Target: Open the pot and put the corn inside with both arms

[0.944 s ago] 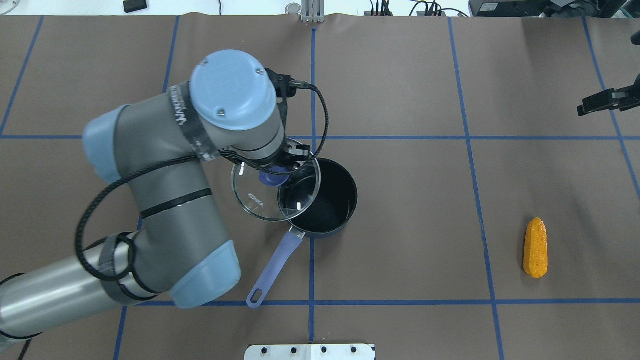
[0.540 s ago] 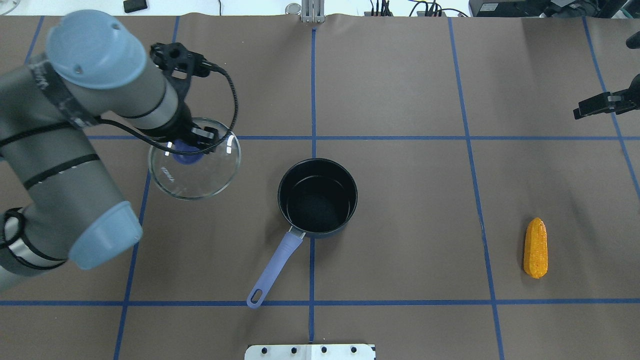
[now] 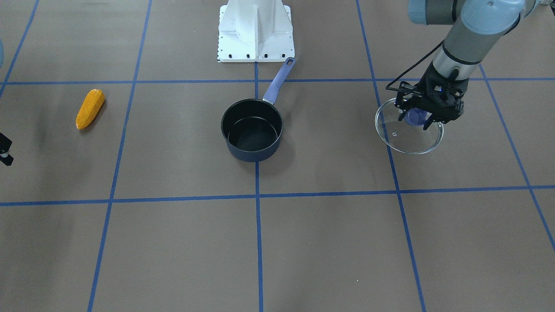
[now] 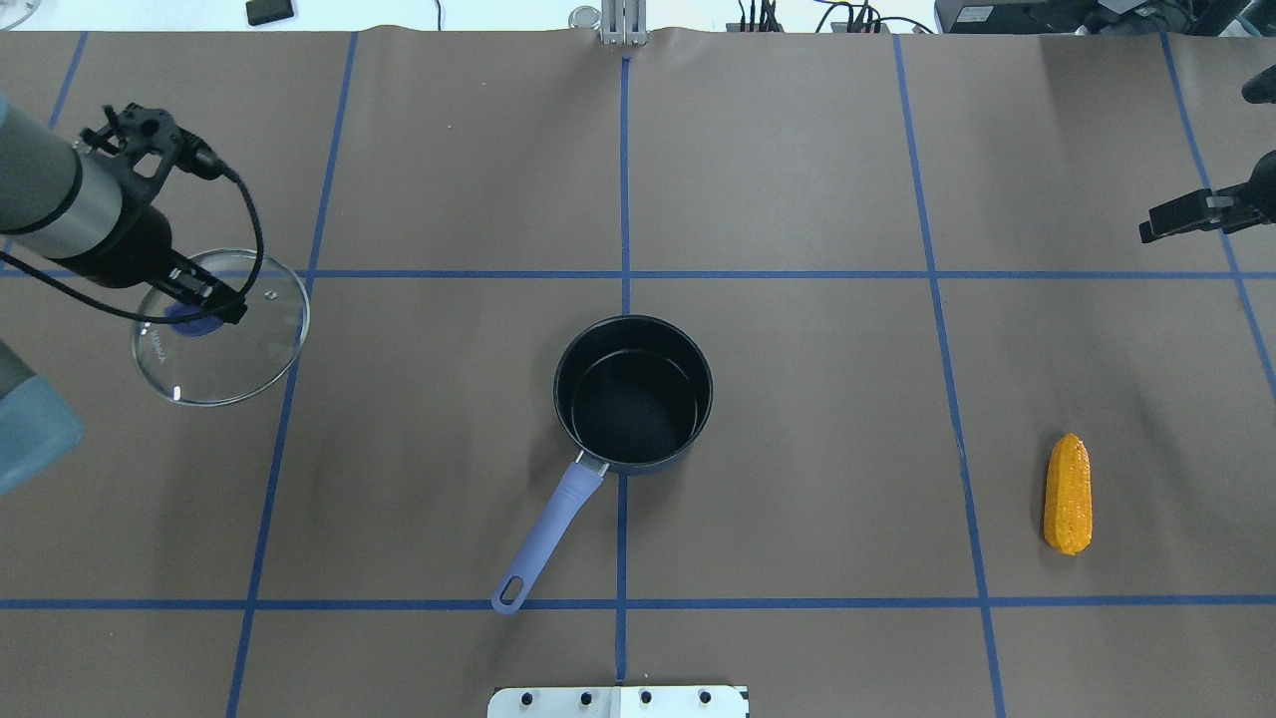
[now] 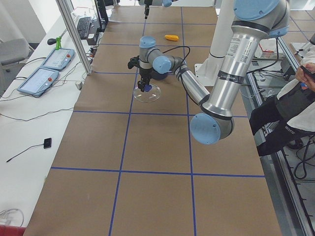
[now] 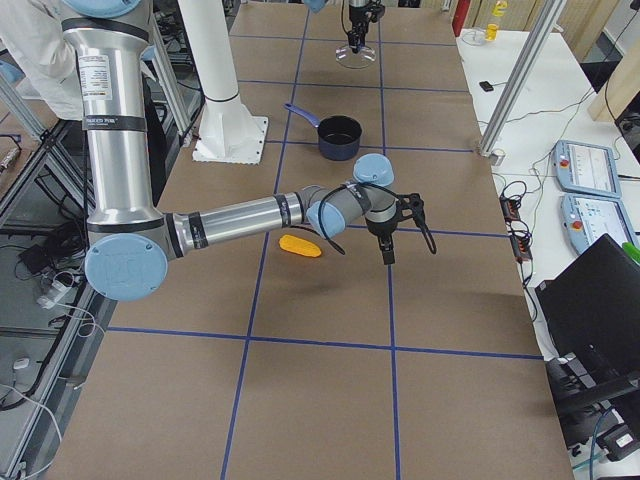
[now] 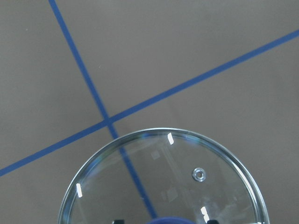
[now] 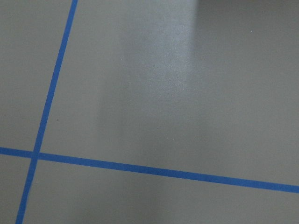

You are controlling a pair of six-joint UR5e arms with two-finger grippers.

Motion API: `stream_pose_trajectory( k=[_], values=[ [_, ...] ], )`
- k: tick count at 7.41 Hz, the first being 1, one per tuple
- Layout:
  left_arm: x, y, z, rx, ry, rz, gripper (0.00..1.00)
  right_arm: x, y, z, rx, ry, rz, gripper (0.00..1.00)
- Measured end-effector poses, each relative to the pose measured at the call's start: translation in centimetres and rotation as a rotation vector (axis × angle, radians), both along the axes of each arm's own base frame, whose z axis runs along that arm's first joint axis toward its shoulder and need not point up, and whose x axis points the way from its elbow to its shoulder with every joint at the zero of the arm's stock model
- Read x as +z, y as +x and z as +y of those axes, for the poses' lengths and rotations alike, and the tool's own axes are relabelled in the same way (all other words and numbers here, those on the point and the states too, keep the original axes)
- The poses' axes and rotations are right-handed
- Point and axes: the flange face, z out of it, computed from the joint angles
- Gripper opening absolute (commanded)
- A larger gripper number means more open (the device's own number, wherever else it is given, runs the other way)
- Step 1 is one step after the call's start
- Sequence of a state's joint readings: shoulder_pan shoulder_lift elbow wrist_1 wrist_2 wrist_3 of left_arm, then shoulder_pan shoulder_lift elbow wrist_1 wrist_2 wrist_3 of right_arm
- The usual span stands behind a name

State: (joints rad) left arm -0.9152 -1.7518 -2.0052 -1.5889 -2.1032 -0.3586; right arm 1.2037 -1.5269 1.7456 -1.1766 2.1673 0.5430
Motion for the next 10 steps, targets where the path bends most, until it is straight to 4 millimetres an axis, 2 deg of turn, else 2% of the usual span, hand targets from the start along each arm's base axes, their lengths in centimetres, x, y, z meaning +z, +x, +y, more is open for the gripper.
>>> stream_pose_trajectory(
  k=[3, 5, 6, 7, 8, 10],
  values=[
    [10.3, -3.2, 3.8, 0.076, 0.057, -0.006, 0.15, 0.0, -0.1, 0.1, -0.002, 0.000, 0.001, 1.00],
    [17.2, -3.1, 4.1, 0.088, 0.090, 0.023, 0.16, 0.1, -0.2, 0.1, -0.003, -0.001, 0.001, 1.00],
    [19.8, -2.8, 3.9, 0.090, 0.106, 0.042, 0.20, 0.1, -0.2, 0.1, -0.003, -0.001, 0.002, 1.00],
    [21.1, -2.6, 3.9, 0.096, 0.112, 0.058, 0.41, 0.1, -0.2, 0.1, -0.003, -0.002, 0.002, 1.00],
    [21.5, -2.4, 3.9, 0.104, 0.113, 0.069, 0.97, 0.1, -0.2, 0.1, -0.003, -0.002, 0.002, 1.00],
    [21.3, -2.2, 3.7, 0.109, 0.119, 0.080, 0.98, 0.1, -0.2, 0.1, -0.004, -0.001, 0.002, 1.00]
  ],
)
